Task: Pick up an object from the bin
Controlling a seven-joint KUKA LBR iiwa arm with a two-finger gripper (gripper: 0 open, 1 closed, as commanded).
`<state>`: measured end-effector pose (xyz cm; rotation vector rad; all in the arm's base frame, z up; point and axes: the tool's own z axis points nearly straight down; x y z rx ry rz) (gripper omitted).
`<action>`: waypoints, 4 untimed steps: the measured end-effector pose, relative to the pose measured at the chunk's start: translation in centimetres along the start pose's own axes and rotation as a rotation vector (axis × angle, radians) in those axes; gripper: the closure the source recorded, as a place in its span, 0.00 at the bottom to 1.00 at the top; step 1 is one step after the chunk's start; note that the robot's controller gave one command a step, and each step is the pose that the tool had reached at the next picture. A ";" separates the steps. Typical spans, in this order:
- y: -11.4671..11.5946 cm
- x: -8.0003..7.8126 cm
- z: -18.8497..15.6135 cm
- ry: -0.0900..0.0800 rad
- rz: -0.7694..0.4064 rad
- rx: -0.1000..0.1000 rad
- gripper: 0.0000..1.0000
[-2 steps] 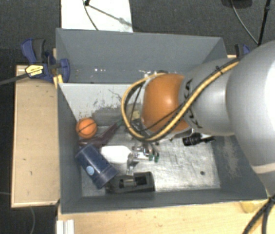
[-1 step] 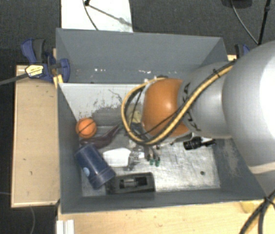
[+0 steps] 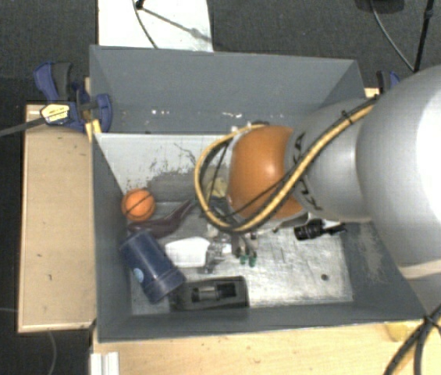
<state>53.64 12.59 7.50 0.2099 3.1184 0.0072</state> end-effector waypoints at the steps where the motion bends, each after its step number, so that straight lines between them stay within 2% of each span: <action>1: -0.1 0.2 -0.4 0.007 0.001 0.003 1.00; 2: -0.2 0.3 -2.3 0.018 0.002 0.007 1.00; 3: -0.1 0.0 -3.9 0.013 0.003 0.006 1.00; 4: -0.2 0.1 -6.0 0.018 0.003 0.008 1.00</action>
Offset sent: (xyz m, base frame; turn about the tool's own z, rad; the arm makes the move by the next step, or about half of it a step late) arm -0.0001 0.0001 0.0345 -0.0001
